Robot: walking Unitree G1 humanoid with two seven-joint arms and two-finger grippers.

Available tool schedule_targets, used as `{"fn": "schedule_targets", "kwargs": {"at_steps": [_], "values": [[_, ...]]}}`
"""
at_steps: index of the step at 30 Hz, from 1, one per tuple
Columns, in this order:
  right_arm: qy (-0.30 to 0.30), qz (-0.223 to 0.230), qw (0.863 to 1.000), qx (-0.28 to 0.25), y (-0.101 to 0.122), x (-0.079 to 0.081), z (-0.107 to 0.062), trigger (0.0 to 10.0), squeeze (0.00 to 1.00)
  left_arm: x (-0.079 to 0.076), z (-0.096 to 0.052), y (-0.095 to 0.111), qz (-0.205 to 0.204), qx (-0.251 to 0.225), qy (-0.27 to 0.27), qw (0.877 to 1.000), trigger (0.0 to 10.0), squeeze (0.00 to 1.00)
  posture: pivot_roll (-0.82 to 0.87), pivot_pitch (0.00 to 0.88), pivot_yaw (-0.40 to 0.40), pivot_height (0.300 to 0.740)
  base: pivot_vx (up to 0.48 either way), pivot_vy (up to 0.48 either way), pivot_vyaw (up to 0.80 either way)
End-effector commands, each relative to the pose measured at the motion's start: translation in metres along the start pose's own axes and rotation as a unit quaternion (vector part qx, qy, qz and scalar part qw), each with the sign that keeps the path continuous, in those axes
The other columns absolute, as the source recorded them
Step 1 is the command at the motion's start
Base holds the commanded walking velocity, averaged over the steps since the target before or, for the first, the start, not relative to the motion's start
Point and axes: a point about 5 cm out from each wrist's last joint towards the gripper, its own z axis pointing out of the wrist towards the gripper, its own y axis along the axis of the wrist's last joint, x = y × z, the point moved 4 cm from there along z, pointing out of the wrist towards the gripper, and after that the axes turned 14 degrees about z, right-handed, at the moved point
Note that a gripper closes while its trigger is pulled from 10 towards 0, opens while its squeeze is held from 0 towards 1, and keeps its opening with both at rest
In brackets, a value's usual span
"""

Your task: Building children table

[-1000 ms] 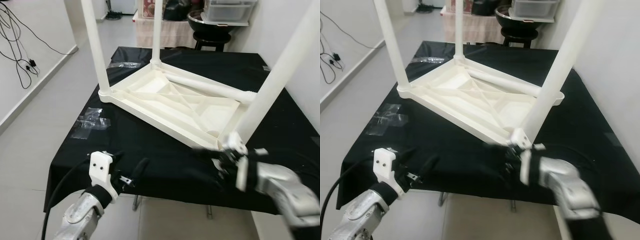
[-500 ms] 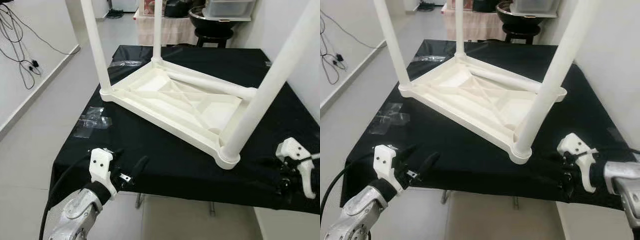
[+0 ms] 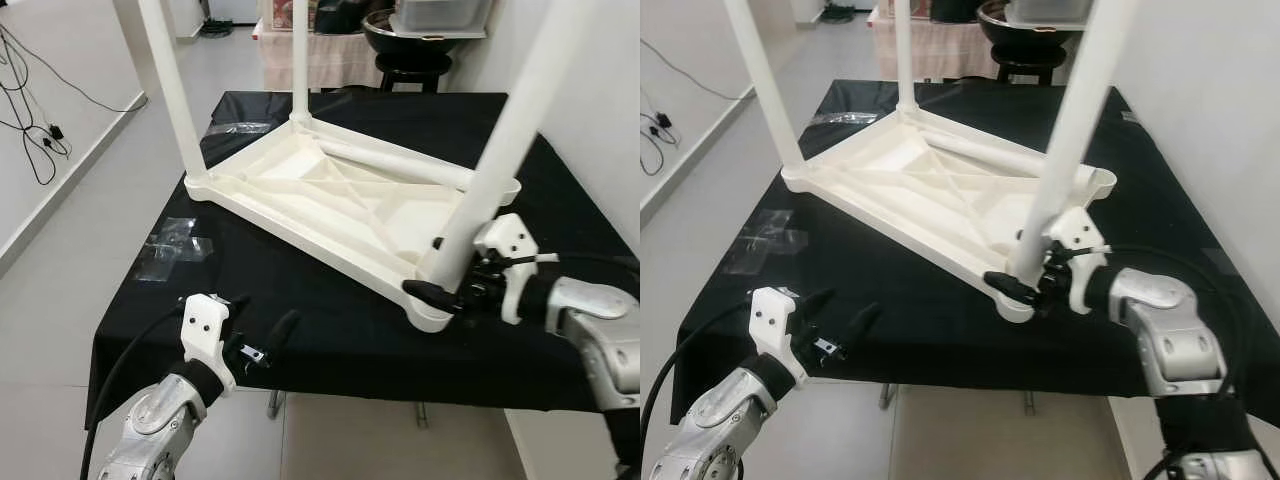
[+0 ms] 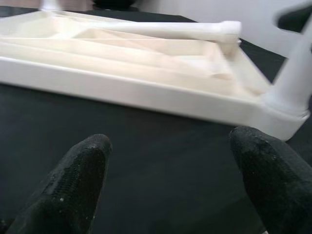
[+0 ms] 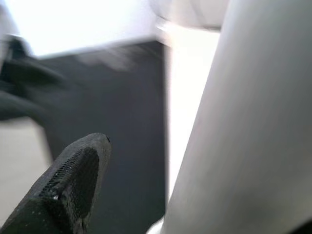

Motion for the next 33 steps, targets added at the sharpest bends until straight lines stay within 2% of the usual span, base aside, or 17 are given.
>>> {"fn": "schedule_targets", "kwargs": {"at_steps": [1, 2, 3, 4, 7, 11, 13, 14, 16, 17, 18, 20, 24, 27, 30, 32, 33], "values": [[0.08, -0.016, 0.997, -0.016, 0.013, 0.037, 0.023, 10.0, 0.0, 0.0, -0.002, -0.005, 0.005, 0.011, 0.001, 1.0, 10.0, 0.0, -0.08, 0.128, -0.014, 0.74, 0.0, 0.0, 0.0], [0.08, -0.016, 0.997, -0.016, 0.013, 0.037, 0.023, 10.0, 0.0, 0.0, -0.002, -0.005, 0.005, 0.011, 0.001, 1.0, 10.0, 0.0, -0.08, 0.128, -0.014, 0.74, 0.0, 0.0, 0.0], [0.098, -0.018, 0.995, -0.023, 0.017, 0.047, 0.029, 10.0, 0.0, 0.0, -0.002, -0.005, 0.005, 0.011, 0.001, 1.0, 10.0, 0.0, -0.08, 0.128, -0.014, 0.74, 0.0, 0.0, 0.0], [0.15, -0.023, 0.988, -0.043, 0.027, 0.075, 0.043, 10.0, 0.0, 0.0, -0.002, -0.004, 0.007, 0.011, 0.002, 1.0, 10.0, 0.0, -0.08, 0.13, -0.017, 0.74, 0.0, 0.0, 0.0], [0.198, -0.033, 0.978, -0.051, 0.032, 0.098, 0.051, 10.0, 0.0, -0.001, -0.003, -0.004, 0.008, 0.01, 0.004, 1.0, 10.0, 0.0, -0.07, 0.133, -0.023, 0.74, 0.0, 0.0, 0.0], [0.185, -0.054, 0.981, -0.034, 0.026, 0.09, 0.053, 10.0, 0.0, -0.002, -0.003, -0.004, 0.008, 0.01, 0.005, 1.0, 10.0, 0.0, -0.07, 0.134, -0.025, 0.74, 0.0, 0.0, 0.0], [0.158, -0.088, 0.983, 0.011, 0.013, 0.069, 0.049, 10.0, 0.0, -0.003, -0.003, -0.003, 0.007, 0.01, 0.004, 1.0, 10.0, 0.0, -0.07, 0.137, -0.028, 0.74, 0.0, 0.0, 0.0], [0.158, -0.088, 0.983, 0.011, 0.013, 0.069, 0.049, 10.0, 0.0, -0.003, -0.003, -0.003, 0.007, 0.01, 0.004, 1.0, 10.0, 0.0, -0.07, 0.137, -0.028, 0.74, 0.0, 0.0, 0.0], [0.158, -0.119, 0.976, 0.088, -0.003, 0.046, 0.031, 10.0, 0.0, -0.005, -0.003, -0.003, 0.007, 0.009, 0.003, 1.0, 10.0, 0.0, -0.07, 0.138, -0.036, 0.74, 0.0, 0.0, 0.0], [0.158, -0.119, 0.976, 0.088, -0.003, 0.046, 0.031, 10.0, 0.0, -0.005, -0.003, -0.003, 0.007, 0.009, 0.003, 1.0, 10.0, 0.0, -0.07, 0.138, -0.036, 0.74, 0.0, 0.0, 0.0], [0.164, -0.145, 0.964, 0.154, -0.014, 0.028, 0.015, 10.0, 0.0, -0.006, -0.003, -0.003, 0.008, 0.009, 0.001, 1.0, 10.0, 0.0, -0.07, 0.138, -0.041, 0.74, 0.0, 0.0, 0.0], [0.164, -0.155, 0.958, 0.175, -0.016, 0.023, 0.011, 10.0, 0.0, -0.006, -0.003, -0.003, 0.008, 0.01, 0.0, 1.0, 10.0, 0.0, -0.07, 0.138, -0.041, 0.74, 0.0, 0.0, 0.0], [0.156, -0.196, 0.935, 0.252, -0.019, -0.004, 0.0, 10.0, 0.0, -0.008, -0.006, -0.004, 0.013, 0.013, 0.001, 1.0, 10.0, 0.0, -0.06, 0.139, -0.052, 0.74, 0.0, 0.0, 0.0], [0.155, -0.22, 0.921, 0.282, -0.016, -0.016, 0.001, 10.0, 0.0, -0.009, -0.008, -0.004, 0.014, 0.014, 0.002, 1.0, 10.0, 0.0, -0.05, 0.141, -0.062, 0.74, 0.0, 0.0, 0.0], [0.126, -0.272, 0.897, 0.324, -0.015, -0.035, 0.009, 10.0, 0.0, -0.012, -0.011, -0.003, 0.014, 0.015, 0.002, 1.0, 10.0, 0.0, -0.05, 0.143, -0.066, 0.74, 0.0, 0.0, 0.0], [0.122, -0.279, 0.894, 0.328, -0.016, -0.037, 0.011, 10.0, 0.0, -0.012, -0.011, -0.003, 0.014, 0.015, 0.002, 1.0, 10.0, 0.0, -0.05, 0.143, -0.066, 0.74, 0.0, 0.0, 0.0], [0.089, -0.314, 0.883, 0.336, -0.015, -0.047, 0.031, 10.0, 0.0, -0.015, -0.013, -0.002, 0.016, 0.016, 0.0, 1.0, 10.0, 0.0, -0.04, 0.148, -0.072, 0.74, 0.0, 0.0, 0.0]]}}
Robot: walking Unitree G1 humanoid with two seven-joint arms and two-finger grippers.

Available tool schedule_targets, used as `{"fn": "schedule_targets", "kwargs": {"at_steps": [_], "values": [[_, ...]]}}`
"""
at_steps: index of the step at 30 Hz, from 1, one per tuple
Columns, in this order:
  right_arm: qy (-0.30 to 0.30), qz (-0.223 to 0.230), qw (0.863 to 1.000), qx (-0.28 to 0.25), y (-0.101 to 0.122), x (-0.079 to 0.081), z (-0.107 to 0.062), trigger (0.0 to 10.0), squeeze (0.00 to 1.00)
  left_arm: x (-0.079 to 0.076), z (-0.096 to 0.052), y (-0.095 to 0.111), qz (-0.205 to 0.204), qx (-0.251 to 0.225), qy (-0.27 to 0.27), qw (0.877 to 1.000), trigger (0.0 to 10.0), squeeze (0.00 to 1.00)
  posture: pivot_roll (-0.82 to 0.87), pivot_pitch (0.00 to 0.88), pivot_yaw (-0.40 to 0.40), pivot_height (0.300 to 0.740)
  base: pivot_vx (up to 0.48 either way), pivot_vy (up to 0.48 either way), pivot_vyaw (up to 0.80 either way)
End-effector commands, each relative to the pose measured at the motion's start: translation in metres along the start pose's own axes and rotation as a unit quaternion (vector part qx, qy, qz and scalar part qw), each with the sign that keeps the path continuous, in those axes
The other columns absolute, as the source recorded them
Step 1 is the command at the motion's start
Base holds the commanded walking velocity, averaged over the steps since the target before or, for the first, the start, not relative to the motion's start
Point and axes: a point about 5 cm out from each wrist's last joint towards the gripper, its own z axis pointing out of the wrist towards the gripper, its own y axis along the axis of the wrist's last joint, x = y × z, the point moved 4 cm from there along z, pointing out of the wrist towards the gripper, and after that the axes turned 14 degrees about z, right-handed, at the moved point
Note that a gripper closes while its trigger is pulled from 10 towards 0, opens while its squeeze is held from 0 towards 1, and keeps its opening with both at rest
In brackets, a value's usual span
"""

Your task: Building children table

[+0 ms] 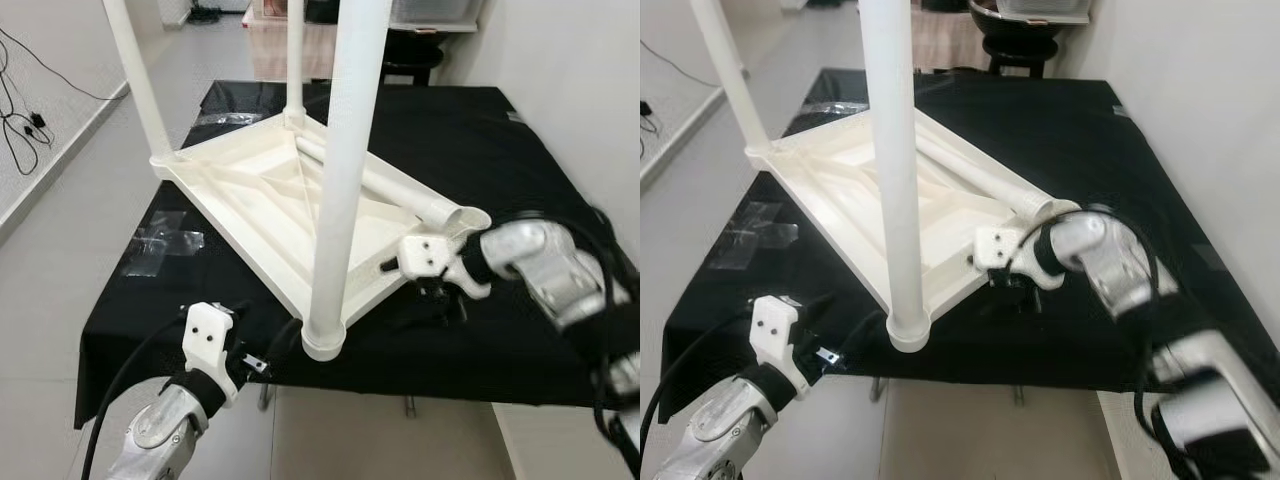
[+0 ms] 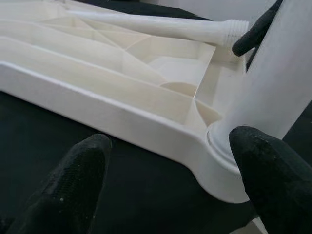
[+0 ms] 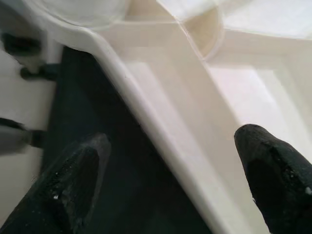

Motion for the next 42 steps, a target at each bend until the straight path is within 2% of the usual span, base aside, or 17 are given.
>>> {"fn": "schedule_targets", "kwargs": {"at_steps": [1, 5, 8, 13, 20, 28, 37, 41, 42], "values": [[-0.011, -0.018, 0.999, 0.028, -0.005, -0.003, 0.013, 10.0, 0.0, -0.003, -0.002, 0.001, 0.012, 0.004, -0.004, 1.0, 10.0, 0.0, -0.04, 0.148, -0.072, 0.74, 0.0, 0.0, 0.0], [-0.038, -0.025, 0.998, 0.038, 0.0, -0.012, 0.022, 10.0, 0.0, -0.006, -0.003, 0.002, 0.014, 0.005, -0.007, 1.0, 10.0, 0.0, -0.04, 0.153, -0.073, 0.74, 0.0, 0.0, 0.0], [-0.02, -0.065, 0.994, 0.09, -0.006, -0.012, 0.031, 10.0, 0.0, -0.011, -0.007, 0.003, 0.015, 0.007, -0.012, 1.0, 10.0, 0.0, -0.02, 0.161, -0.081, 0.74, 0.0, 0.0, 0.0], [0.02, -0.098, 0.985, 0.14, -0.018, -0.008, 0.035, 10.0, 0.0, -0.016, -0.011, 0.004, 0.014, 0.009, -0.014, 1.0, 10.0, 0.0, -0.01, 0.166, -0.088, 0.74, 0.0, 0.0, 0.0], [0.032, -0.095, 0.984, 0.146, -0.015, -0.013, 0.028, 10.0, 0.0, -0.017, -0.012, 0.004, 0.012, 0.011, -0.013, 1.0, 10.0, 0.0, -0.01, 0.167, -0.092, 0.74, 0.0, 0.0, 0.0], [0.047, -0.075, 0.992, 0.092, 0.003, -0.022, 0.01, 10.0, 0.0, -0.017, -0.012, 0.004, 0.012, 0.013, -0.01, 1.0, 10.0, 0.0, 0.0, 0.168, -0.091, 0.74, 0.0, 0.0, 0.0], [0.058, -0.094, 0.978, 0.175, -0.025, -0.019, 0.009, 10.0, 0.0, -0.015, -0.011, 0.004, 0.017, 0.014, -0.011, 1.0, 10.0, 0.0, -0.01, 0.162, -0.088, 0.74, 0.0, 0.0, 0.0], [0.059, -0.097, 0.974, 0.198, -0.032, -0.016, 0.014, 10.0, 0.0, -0.015, -0.011, 0.004, 0.019, 0.014, -0.011, 1.0, 10.0, 0.0, -0.01, 0.162, -0.086, 0.74, 0.0, 0.0, 0.0], [0.05, -0.102, 0.972, 0.204, -0.033, -0.015, 0.021, 10.0, 0.0, -0.015, -0.011, 0.004, 0.019, 0.014, -0.01, 1.0, 10.0, 0.0, -0.01, 0.162, -0.086, 0.74, 0.0, 0.0, 0.0]]}}
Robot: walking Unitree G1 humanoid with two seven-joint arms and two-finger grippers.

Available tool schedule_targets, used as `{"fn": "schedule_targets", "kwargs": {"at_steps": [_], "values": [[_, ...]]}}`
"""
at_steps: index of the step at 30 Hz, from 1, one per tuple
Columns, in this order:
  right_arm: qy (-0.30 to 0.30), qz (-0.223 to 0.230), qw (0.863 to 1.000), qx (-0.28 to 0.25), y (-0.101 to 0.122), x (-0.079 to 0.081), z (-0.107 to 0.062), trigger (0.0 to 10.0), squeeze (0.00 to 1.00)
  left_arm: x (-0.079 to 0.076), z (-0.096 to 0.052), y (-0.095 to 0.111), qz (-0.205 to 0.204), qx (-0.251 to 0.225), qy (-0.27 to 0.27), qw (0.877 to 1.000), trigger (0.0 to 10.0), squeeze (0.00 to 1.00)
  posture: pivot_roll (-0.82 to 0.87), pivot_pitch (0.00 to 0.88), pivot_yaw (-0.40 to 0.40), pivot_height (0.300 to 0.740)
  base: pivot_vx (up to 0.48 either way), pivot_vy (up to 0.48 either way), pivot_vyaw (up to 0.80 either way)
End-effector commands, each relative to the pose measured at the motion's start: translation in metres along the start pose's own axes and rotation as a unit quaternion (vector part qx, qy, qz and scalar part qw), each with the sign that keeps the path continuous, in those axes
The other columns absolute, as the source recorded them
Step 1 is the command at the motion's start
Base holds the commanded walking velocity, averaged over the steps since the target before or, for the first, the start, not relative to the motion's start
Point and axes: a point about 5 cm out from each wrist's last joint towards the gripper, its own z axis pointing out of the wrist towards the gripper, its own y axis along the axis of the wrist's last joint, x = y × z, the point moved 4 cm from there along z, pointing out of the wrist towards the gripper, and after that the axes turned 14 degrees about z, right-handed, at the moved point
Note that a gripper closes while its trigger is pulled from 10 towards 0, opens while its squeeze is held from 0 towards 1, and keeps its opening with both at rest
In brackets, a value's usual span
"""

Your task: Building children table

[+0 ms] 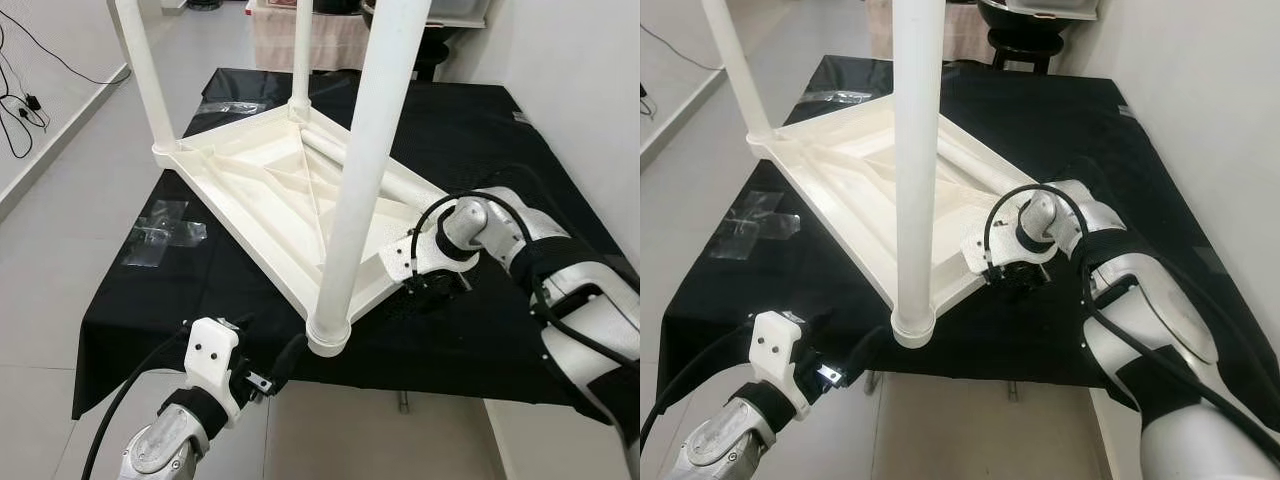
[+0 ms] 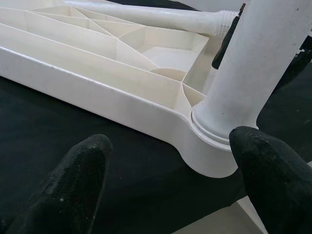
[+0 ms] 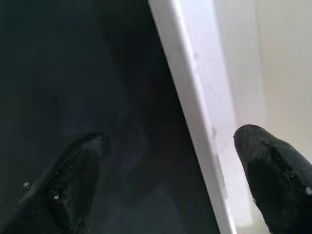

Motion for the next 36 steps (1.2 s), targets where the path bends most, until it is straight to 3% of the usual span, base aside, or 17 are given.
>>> {"fn": "schedule_targets", "kwargs": {"at_steps": [1, 5, 6, 8, 9, 10, 11, 12, 17, 27, 34, 36], "values": [[0.003, -0.003, 1.0, 0.015, -0.002, 0.004, 0.007, 10.0, 0.0, 0.0, -0.001, 0.0, 0.011, 0.006, -0.004, 1.0, 10.0, 0.0, -0.01, 0.162, -0.086, 0.74, 0.0, 0.0, 0.0], [-0.023, -0.018, 0.999, 0.027, 0.003, 0.0, 0.016, 10.0, 0.0, 0.0, -0.001, 0.0, 0.012, 0.007, -0.004, 1.0, 10.0, 0.0, -0.01, 0.16, -0.085, 0.74, 0.0, 0.0, 0.0], [-0.031, -0.03, 0.999, 0.03, 0.007, -0.001, 0.019, 8.9, 0.0, 0.001, -0.001, 0.0, 0.013, 0.007, -0.004, 1.0, 10.0, 0.0, -0.01, 0.161, -0.086, 0.74, 0.0, 0.0, 0.0], [-0.035, -0.038, 0.998, 0.031, 0.01, -0.002, 0.021, 8.9, 0.0, 0.001, -0.001, -0.001, 0.013, 0.007, -0.004, 1.0, 10.0, 0.0, -0.01, 0.161, -0.086, 0.74, 0.0, 0.0, 0.0], [-0.039, -0.056, 0.997, 0.036, 0.014, -0.001, 0.025, 4.6, 0.0, 0.001, -0.001, -0.001, 0.013, 0.007, -0.003, 1.0, 10.0, 0.0, -0.01, 0.159, -0.089, 0.74, 0.0, 0.0, 0.0], [-0.038, -0.078, 0.995, 0.045, 0.017, 0.002, 0.031, 1.6, 0.0, 0.001, -0.001, -0.001, 0.013, 0.007, -0.003, 1.0, 10.0, 0.0, -0.01, 0.159, -0.091, 0.74, 0.0, 0.0, 0.0], [-0.038, -0.078, 0.995, 0.045, 0.017, 0.002, 0.031, 1.6, 0.0, 0.001, -0.001, -0.001, 0.013, 0.007, -0.003, 1.0, 10.0, 0.0, -0.01, 0.159, -0.091, 0.74, 0.0, 0.0, 0.0], [-0.029, -0.099, 0.993, 0.052, 0.019, 0.007, 0.038, 0.0, 0.0, 0.001, -0.001, -0.001, 0.013, 0.007, -0.003, 1.0, 10.0, 0.0, -0.01, 0.159, -0.091, 0.74, 0.0, 0.0, 0.0], [0.004, -0.141, 0.988, 0.067, 0.021, 0.022, 0.053, 0.0, 0.0, 0.0, 0.0, 0.0, 0.014, 0.006, -0.002, 1.0, 10.0, 0.0, -0.01, 0.159, -0.095, 0.74, 0.0, 0.0, 0.0], [-0.012, -0.13, 0.989, 0.068, 0.028, 0.013, 0.048, 0.0, 0.0, 0.0, 0.001, 0.0, 0.018, 0.005, -0.002, 1.0, 10.0, 0.0, -0.01, 0.156, -0.103, 0.74, 0.0, 0.0, 0.0], [0.008, -0.055, 0.998, -0.001, 0.049, 0.008, 0.039, 0.0, 0.0, -0.001, 0.002, 0.0, 0.02, 0.004, -0.002, 1.0, 10.0, 0.0, -0.01, 0.151, -0.103, 0.74, 0.0, 0.0, 0.0], [0.018, -0.014, 0.999, -0.026, 0.056, 0.006, 0.036, 0.0, 0.0, -0.001, 0.003, 0.0, 0.021, 0.004, -0.002, 1.0, 10.0, 0.0, -0.01, 0.15, -0.104, 0.74, 0.0, 0.0, 0.0]]}}
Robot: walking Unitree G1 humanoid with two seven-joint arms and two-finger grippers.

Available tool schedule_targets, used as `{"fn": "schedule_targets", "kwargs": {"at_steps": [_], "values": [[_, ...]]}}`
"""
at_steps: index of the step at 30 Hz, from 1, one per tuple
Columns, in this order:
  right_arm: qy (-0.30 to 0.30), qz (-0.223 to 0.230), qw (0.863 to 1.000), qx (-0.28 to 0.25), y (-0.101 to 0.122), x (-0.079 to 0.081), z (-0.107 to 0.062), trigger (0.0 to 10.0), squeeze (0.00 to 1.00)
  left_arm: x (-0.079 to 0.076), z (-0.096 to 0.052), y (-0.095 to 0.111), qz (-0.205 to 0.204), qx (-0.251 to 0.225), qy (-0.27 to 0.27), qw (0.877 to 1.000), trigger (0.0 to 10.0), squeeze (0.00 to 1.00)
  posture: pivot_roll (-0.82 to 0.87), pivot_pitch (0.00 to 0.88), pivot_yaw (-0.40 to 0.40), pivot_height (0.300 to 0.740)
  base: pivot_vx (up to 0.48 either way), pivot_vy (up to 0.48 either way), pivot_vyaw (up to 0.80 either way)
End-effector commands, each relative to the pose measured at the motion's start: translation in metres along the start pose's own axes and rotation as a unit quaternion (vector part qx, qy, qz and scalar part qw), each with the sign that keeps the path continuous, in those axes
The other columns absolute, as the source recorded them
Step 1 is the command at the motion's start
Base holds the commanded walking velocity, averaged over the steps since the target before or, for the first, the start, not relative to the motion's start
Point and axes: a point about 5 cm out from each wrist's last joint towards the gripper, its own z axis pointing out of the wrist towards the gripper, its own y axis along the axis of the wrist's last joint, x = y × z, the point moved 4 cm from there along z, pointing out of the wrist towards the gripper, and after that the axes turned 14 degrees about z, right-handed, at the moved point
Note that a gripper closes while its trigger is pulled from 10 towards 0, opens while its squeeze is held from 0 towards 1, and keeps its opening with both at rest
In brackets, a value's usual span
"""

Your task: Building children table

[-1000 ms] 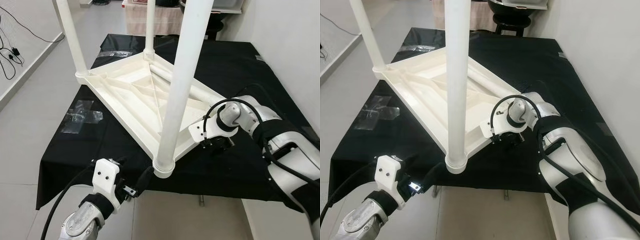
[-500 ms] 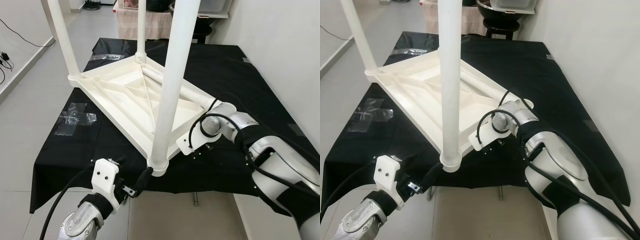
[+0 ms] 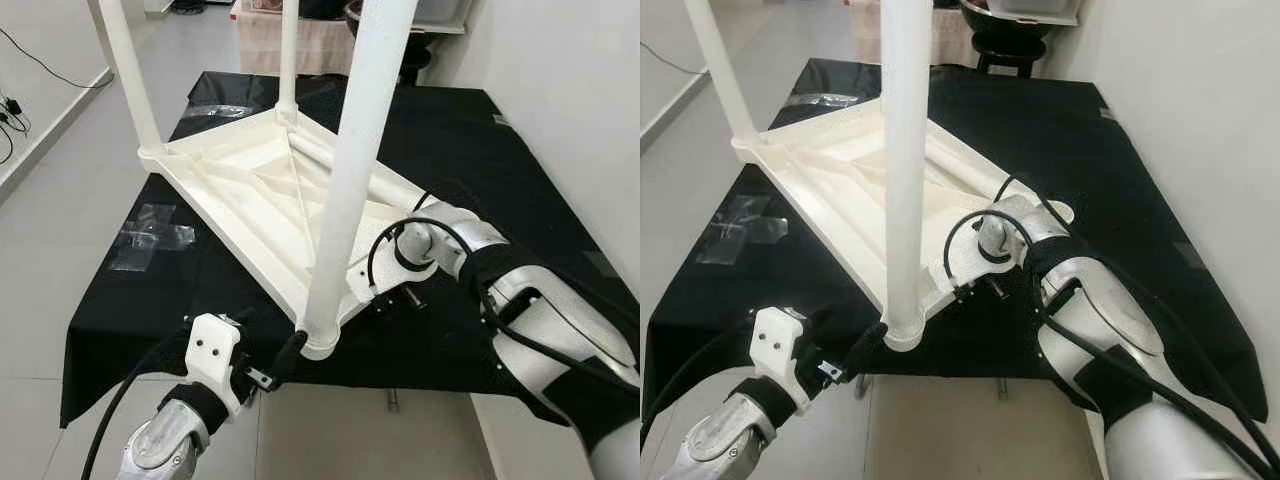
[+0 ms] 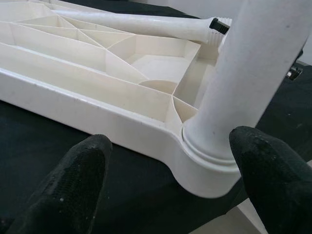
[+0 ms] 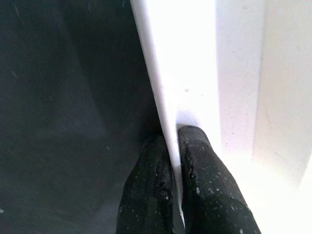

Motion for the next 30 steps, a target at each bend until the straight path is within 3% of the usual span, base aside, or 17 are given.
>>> {"fn": "schedule_targets", "kwargs": {"at_steps": [1, 2, 4, 14, 20, 24, 28, 30], "values": [[0.021, 0.067, 0.995, -0.071, 0.016, 0.004, 0.005, 0.0, 0.0, -0.002, 0.0, -0.003, 0.007, 0.006, -0.005, 1.0, 10.0, 0.0, -0.01, 0.148, -0.102, 0.74, 0.0, 0.0, 0.0], [0.021, 0.067, 0.995, -0.071, 0.016, 0.004, 0.005, 0.0, 0.0, -0.002, 0.0, -0.003, 0.007, 0.006, -0.005, 1.0, 10.0, 0.0, -0.01, 0.148, -0.102, 0.74, 0.0, 0.0, 0.0], [0.041, 0.116, 0.987, -0.1, 0.022, 0.003, 0.001, 0.0, 0.0, -0.001, 0.0, -0.003, 0.009, 0.006, -0.006, 1.0, 10.0, 0.0, -0.01, 0.146, -0.101, 0.74, 0.0, 0.0, 0.0], [0.031, 0.201, 0.969, -0.14, 0.014, -0.004, -0.009, 0.0, 0.0, -0.002, -0.001, -0.004, 0.011, 0.007, -0.008, 1.0, 10.0, 0.0, -0.01, 0.146, -0.095, 0.74, 0.0, 0.0, 0.0], [0.04, 0.223, 0.961, -0.159, 0.016, -0.003, -0.008, 0.0, 0.0, -0.002, -0.001, -0.004, 0.011, 0.008, -0.009, 1.0, 10.0, 0.0, -0.01, 0.144, -0.092, 0.74, 0.0, 0.0, 0.0], [0.066, 0.253, 0.941, -0.217, 0.038, -0.002, -0.008, 0.0, 0.0, -0.002, 0.0, -0.004, 0.013, 0.008, -0.011, 1.0, 10.0, 0.0, -0.01, 0.137, -0.089, 0.74, 0.0, 0.0, 0.0], [0.036, 0.295, 0.92, -0.254, 0.051, -0.013, -0.01, 0.0, 0.0, -0.002, 0.0, -0.004, 0.015, 0.008, -0.012, 1.0, 10.0, 0.0, 0.0, 0.131, -0.089, 0.74, 0.0, 0.0, 0.0], [0.036, 0.295, 0.92, -0.254, 0.051, -0.013, -0.01, 0.0, 0.0, -0.002, 0.0, -0.004, 0.015, 0.008, -0.012, 1.0, 10.0, 0.0, 0.0, 0.131, -0.089, 0.74, 0.0, 0.0, 0.0]]}}
